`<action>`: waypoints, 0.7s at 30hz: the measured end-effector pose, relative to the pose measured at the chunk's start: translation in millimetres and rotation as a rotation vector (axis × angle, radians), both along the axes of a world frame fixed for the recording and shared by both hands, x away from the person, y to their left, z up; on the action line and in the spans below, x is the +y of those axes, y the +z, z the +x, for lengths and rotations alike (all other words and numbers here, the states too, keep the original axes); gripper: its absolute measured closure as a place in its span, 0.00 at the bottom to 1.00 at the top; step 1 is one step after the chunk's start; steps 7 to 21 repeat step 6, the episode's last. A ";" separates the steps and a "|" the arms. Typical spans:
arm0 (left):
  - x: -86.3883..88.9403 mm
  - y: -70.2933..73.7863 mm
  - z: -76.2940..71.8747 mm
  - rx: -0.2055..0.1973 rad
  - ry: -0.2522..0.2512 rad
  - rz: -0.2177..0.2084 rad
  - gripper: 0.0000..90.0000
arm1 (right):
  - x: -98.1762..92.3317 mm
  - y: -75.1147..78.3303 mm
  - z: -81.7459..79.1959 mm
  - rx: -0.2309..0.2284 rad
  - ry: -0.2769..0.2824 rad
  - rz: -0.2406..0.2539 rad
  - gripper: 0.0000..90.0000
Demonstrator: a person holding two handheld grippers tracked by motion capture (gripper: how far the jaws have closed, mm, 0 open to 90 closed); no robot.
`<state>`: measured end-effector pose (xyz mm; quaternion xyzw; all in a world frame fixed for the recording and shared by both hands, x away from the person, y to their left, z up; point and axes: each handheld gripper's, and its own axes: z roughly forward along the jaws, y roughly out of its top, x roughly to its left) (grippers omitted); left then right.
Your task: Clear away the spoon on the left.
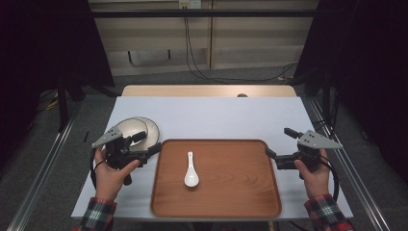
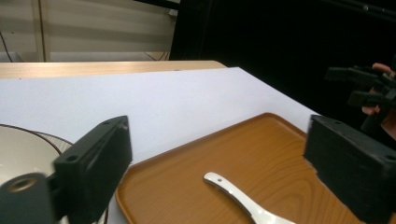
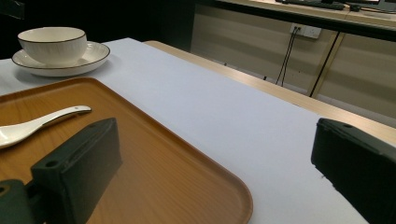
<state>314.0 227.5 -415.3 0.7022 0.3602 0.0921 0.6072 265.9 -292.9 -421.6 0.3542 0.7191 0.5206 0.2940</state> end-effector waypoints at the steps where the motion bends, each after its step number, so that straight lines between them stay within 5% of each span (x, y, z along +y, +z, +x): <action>1: 0.2 -1.5 0.2 0.000 -0.006 0.026 0.07 | 0.1 0.0 0.1 0.000 -0.001 -0.001 0.01; 21: 2.3 -3.5 0.9 0.011 -0.020 0.033 0.04 | 0.8 -1.1 1.8 0.008 0.002 -0.002 0.01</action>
